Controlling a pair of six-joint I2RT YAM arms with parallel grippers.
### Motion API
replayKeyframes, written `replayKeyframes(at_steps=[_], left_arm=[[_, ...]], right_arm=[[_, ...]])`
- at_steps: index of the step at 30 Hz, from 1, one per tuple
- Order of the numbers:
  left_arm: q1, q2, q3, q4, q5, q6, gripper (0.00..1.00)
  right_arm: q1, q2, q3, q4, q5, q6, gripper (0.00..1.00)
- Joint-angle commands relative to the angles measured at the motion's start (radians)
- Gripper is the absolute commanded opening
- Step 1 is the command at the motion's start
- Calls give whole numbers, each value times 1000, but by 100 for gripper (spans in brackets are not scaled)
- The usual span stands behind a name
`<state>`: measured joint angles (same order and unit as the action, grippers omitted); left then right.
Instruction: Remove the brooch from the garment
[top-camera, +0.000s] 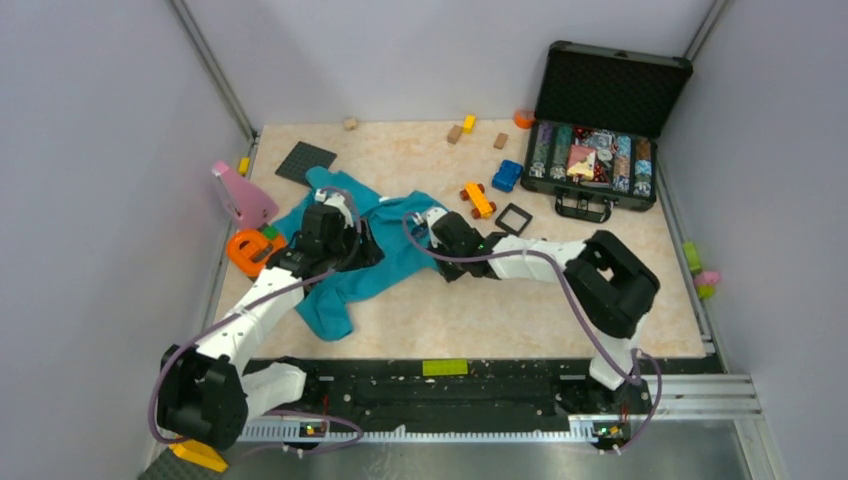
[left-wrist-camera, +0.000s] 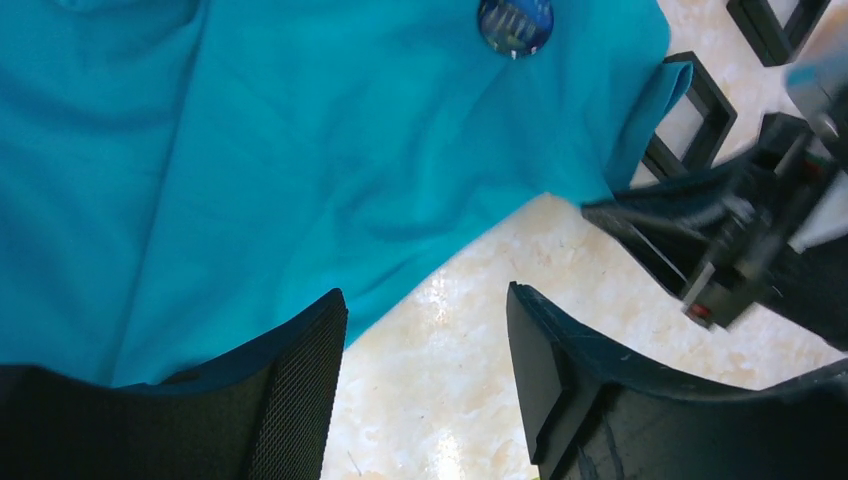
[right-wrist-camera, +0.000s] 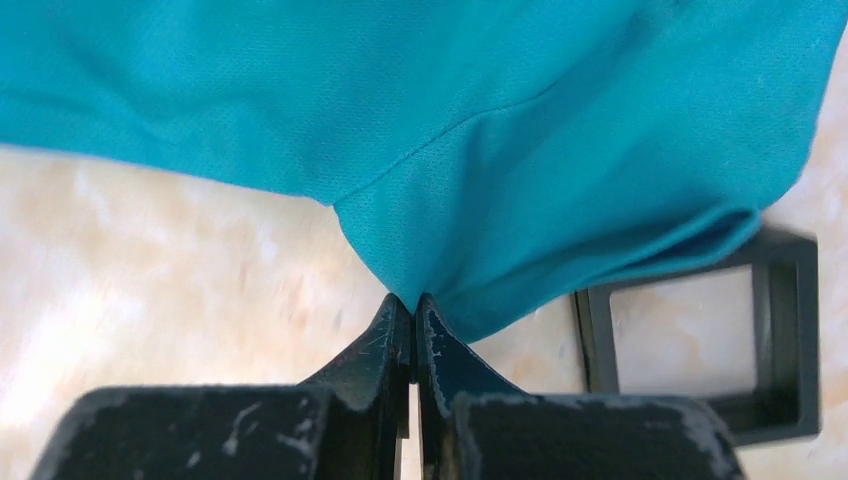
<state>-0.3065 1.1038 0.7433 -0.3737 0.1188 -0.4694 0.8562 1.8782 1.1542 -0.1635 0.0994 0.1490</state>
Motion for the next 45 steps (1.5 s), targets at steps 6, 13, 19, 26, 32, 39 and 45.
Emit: replayKeyframes(at_steps=[6, 13, 19, 26, 32, 39, 45], left_arm=[[-164, 146, 67, 117, -16, 109, 63], [-236, 195, 20, 271, 121, 259, 65], [-277, 309, 135, 197, 148, 291, 63], [-322, 434, 197, 159, 177, 297, 63], [-332, 492, 227, 146, 149, 301, 63], [-364, 539, 296, 116, 39, 316, 57], [-372, 632, 395, 56, -34, 326, 53]], right_arm=[[20, -306, -251, 114, -266, 84, 0], [21, -406, -376, 151, -289, 130, 0], [20, -452, -436, 189, -266, 142, 0], [20, -544, -636, 470, -218, 233, 1], [20, -554, -698, 534, -211, 237, 45], [21, -716, -760, 520, -140, 239, 42], [20, -834, -780, 454, -42, 230, 39]])
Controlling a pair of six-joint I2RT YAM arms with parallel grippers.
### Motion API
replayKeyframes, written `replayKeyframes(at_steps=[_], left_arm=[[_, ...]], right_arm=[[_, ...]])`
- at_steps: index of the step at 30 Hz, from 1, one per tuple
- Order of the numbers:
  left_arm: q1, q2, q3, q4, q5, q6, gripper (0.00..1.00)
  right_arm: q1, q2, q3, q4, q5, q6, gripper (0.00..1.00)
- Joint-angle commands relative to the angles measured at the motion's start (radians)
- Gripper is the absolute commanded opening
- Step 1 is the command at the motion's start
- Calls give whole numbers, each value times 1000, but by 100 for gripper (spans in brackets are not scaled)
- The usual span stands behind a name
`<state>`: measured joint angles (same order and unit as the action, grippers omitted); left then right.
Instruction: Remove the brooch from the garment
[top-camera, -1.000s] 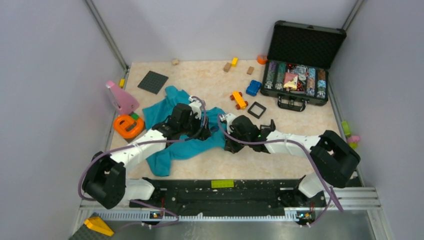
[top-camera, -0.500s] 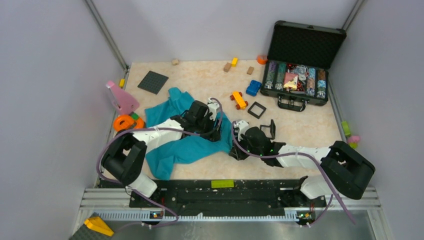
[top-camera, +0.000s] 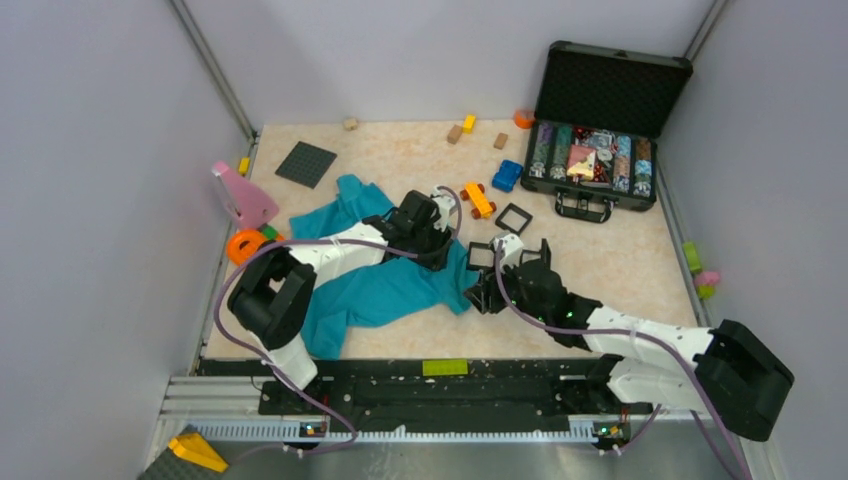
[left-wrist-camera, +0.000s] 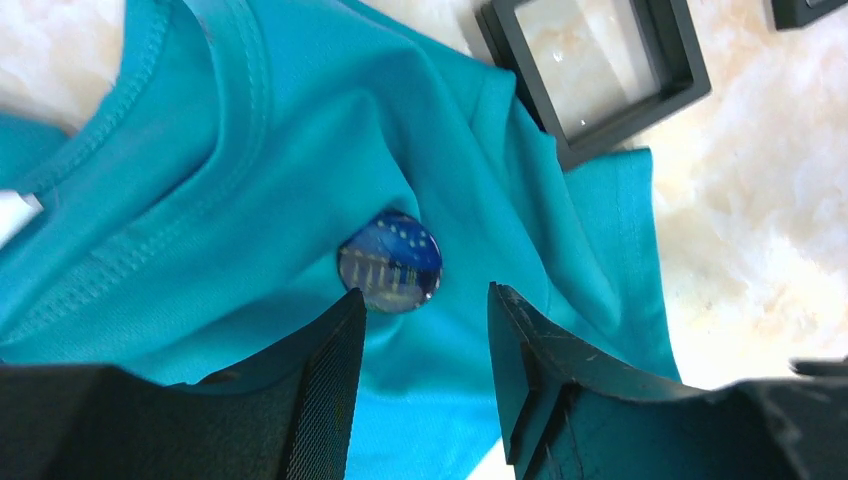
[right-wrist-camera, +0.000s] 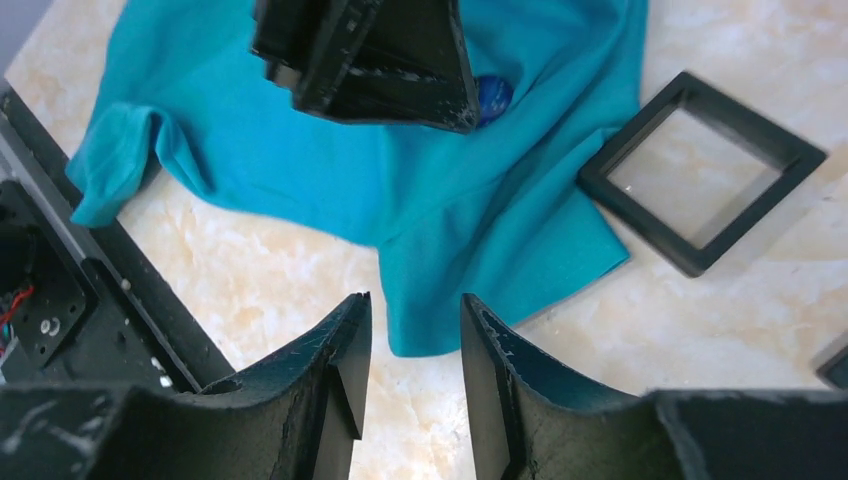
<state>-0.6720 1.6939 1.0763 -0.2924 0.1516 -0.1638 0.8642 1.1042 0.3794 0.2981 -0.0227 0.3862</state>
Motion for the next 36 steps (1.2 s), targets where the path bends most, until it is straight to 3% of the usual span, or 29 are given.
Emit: replayKeyframes(at_steps=[1, 7, 12, 18, 24, 27, 33, 36], left_arm=[[-9, 52, 66, -29, -69, 23, 53], [-23, 91, 85, -46, -93, 23, 57], [-32, 121, 96, -60, -115, 19, 55], [-42, 103, 89, -59, -142, 0, 30], [-42, -31, 16, 4, -133, -26, 7], [-41, -100, -67, 85, -142, -39, 0], [-41, -177, -164, 158, -178, -28, 3], [-49, -134, -111, 107, -161, -19, 39]], right_arm=[[12, -67, -4, -20, 89, -7, 39], [12, -114, -17, -33, 121, 27, 39], [12, -151, -33, -31, 143, 48, 40], [12, -143, -34, -35, 147, 47, 40], [12, -112, -26, -18, 133, 54, 40], [10, -75, 7, -26, 113, 51, 40], [-9, 11, 111, -62, 46, 50, 40], [-32, 3, 113, -54, 28, 61, 43]])
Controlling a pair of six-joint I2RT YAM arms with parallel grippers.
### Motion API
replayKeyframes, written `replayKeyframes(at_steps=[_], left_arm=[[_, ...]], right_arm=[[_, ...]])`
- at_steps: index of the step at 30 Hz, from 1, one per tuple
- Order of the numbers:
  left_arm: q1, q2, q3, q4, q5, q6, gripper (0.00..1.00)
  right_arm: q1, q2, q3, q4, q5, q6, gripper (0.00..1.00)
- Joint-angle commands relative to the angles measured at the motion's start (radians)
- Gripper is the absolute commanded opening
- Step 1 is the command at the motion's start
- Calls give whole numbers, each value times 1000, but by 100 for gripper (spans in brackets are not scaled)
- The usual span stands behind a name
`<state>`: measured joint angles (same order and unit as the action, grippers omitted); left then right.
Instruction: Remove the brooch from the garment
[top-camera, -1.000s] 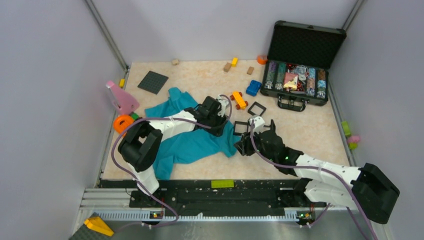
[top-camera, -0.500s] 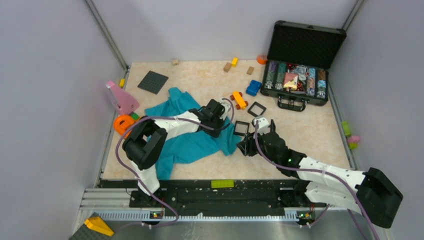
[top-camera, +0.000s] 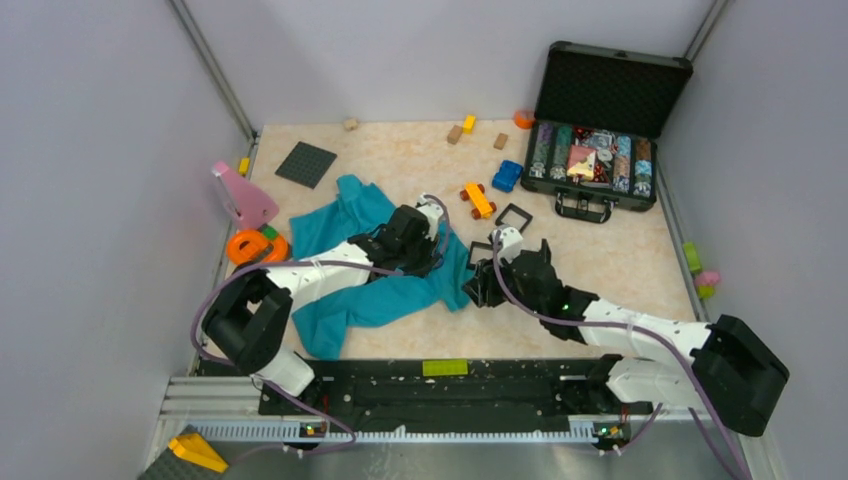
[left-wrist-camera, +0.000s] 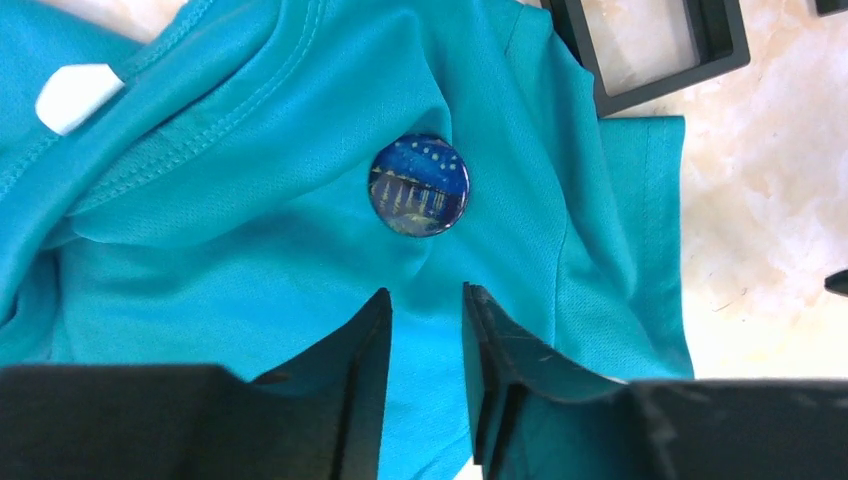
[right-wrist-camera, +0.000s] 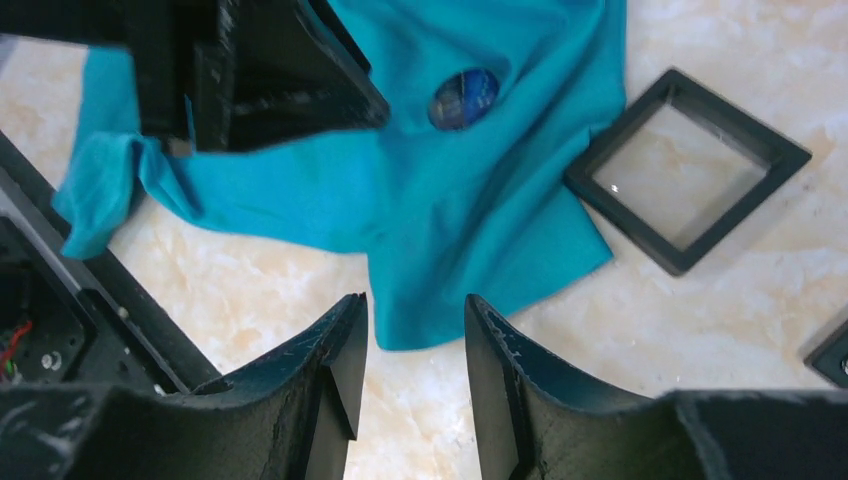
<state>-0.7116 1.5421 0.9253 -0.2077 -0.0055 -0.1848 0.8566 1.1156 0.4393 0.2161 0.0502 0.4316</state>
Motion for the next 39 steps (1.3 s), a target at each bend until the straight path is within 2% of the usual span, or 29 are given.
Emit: replayKeyframes(at_steps=[1, 3, 9, 14, 20, 22, 25, 28, 34, 39], left_arm=[[-15, 33, 58, 15, -24, -2, 46], [-30, 67, 100, -3, -50, -9, 55], [-35, 180, 183, -56, -108, -89, 68], [-34, 259, 237, -98, -114, -103, 69], [-35, 299, 268, -117, -142, -117, 70], [-34, 306, 272, -125, -144, -120, 66], [-34, 307, 265, -126, -141, -124, 56], [-28, 275, 217, -67, -106, -130, 51], [30, 156, 85, 95, 59, -141, 23], [45, 90, 24, 134, 66, -140, 9]], right_arm=[[-35, -20, 50, 29, -46, 25, 44], [-60, -54, 37, 24, -45, 45, 52], [-106, -182, 2, -57, 31, 77, 54], [-119, -252, -43, -63, 58, 79, 55], [-125, -248, -51, -63, 53, 75, 55], [-125, -244, -52, -59, 50, 73, 55], [-126, -241, -51, -53, 50, 71, 54], [-126, -236, -52, -44, 42, 70, 54], [-126, -206, -59, -30, 16, 77, 54], [-126, -197, -61, -20, 3, 85, 54]])
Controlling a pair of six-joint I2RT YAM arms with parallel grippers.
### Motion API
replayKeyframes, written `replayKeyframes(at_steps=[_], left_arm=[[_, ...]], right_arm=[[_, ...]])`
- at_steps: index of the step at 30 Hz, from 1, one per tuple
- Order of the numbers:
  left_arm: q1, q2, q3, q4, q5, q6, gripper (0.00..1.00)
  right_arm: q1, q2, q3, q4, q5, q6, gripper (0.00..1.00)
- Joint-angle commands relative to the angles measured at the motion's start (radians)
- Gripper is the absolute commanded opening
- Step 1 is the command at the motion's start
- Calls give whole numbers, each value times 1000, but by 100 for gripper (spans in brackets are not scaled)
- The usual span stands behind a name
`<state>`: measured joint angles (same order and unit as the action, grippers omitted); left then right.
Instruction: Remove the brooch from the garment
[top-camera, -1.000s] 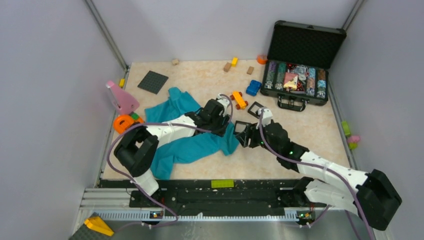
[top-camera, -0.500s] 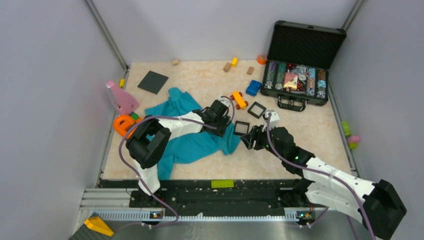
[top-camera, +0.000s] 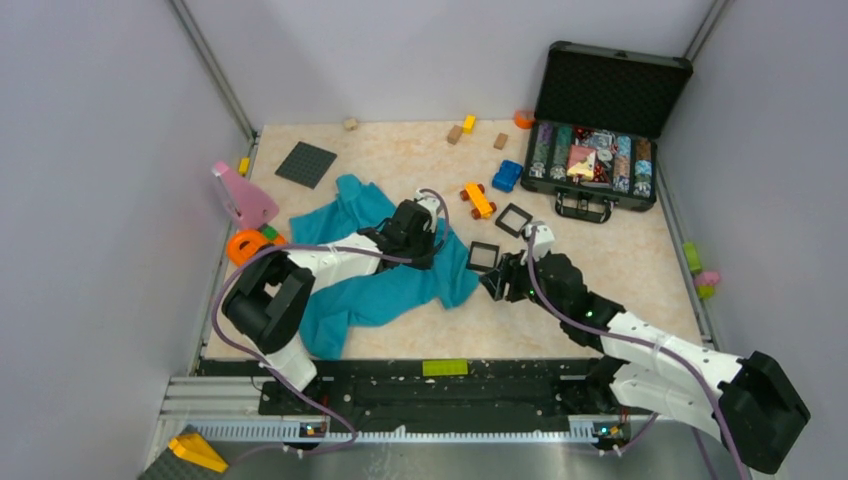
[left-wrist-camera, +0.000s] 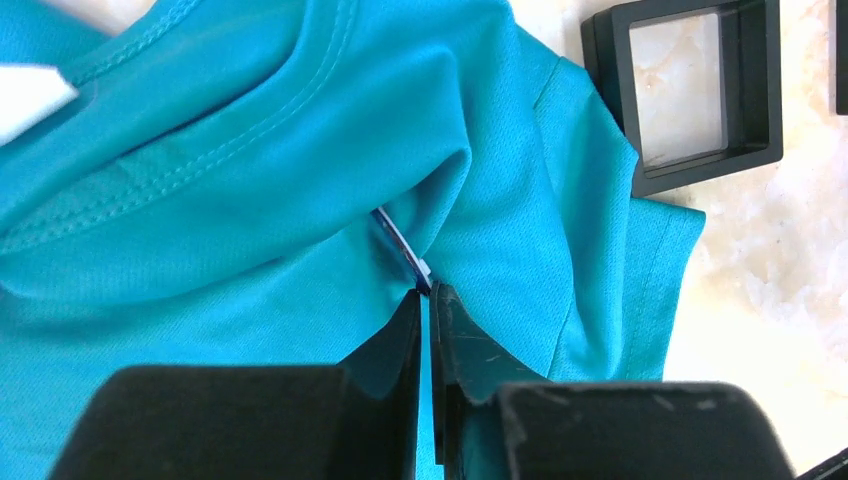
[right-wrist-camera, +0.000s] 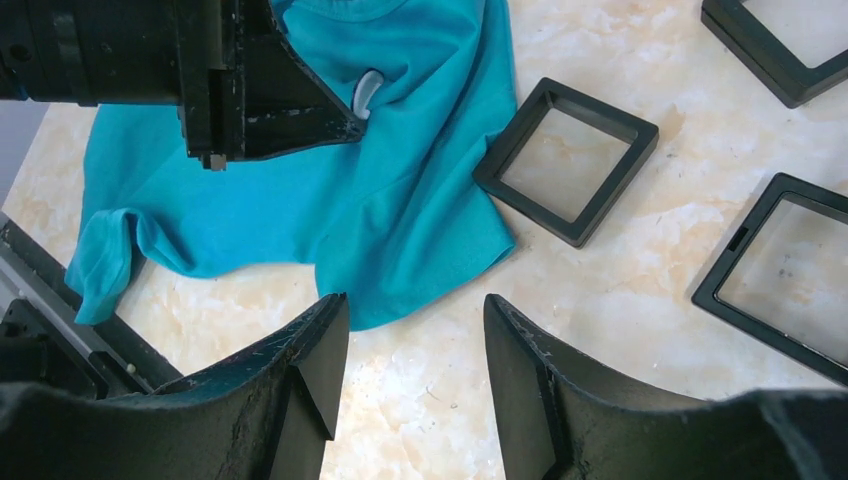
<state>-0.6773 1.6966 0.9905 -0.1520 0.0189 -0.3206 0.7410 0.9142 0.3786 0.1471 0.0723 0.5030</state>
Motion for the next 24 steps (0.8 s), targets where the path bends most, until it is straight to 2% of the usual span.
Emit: replayKeyframes(at_steps=[1, 12, 18, 22, 24], left_arm=[[10, -74, -48, 81, 37, -4, 8], [11, -185, -110, 80, -42, -3, 0], [10, -293, -180, 102, -37, 89, 0], [10, -370, -227, 103, -36, 127, 0], [9, -409, -245, 99, -50, 124, 0]], right_arm=[[-11, 5, -1, 49, -21, 13, 54], [-11, 80, 26, 67, -68, 2, 55], [-11, 205, 178, 1, -177, -84, 63], [-11, 269, 247, 18, -272, -141, 76], [-11, 329, 284, 26, -313, -160, 78]])
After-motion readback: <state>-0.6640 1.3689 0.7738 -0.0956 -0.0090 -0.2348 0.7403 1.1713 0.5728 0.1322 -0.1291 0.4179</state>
